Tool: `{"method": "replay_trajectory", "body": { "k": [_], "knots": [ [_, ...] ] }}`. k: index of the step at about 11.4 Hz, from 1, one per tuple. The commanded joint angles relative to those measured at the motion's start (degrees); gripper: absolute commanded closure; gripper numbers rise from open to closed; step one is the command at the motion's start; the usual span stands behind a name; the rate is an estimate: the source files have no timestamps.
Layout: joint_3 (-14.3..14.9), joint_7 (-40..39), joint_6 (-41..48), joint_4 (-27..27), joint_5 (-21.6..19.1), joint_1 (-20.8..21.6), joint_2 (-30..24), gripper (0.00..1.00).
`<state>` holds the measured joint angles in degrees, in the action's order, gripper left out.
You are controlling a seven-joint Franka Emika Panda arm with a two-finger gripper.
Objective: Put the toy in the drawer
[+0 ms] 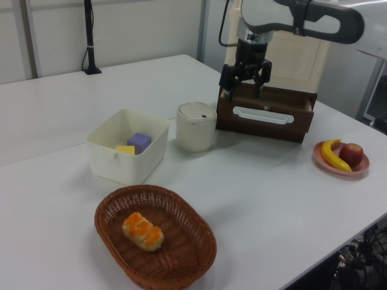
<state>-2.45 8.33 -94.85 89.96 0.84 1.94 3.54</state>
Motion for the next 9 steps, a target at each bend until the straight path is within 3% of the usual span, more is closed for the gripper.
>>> {"method": "replay_trajectory", "body": {
  "k": [1,2,3,9],
  "knots": [
    [5.5,0.7,0.3,3.6,-0.1,3.1,-4.1,0.0],
    [7.8,0.0,1.2,3.7,-0.1,4.8,-4.4,0.0],
    [8.2,-0.4,1.4,4.4,-0.1,4.9,-4.7,0.0],
    [8.3,-7.5,1.0,3.8,-0.2,4.1,-5.0,0.0]
  ]
}}
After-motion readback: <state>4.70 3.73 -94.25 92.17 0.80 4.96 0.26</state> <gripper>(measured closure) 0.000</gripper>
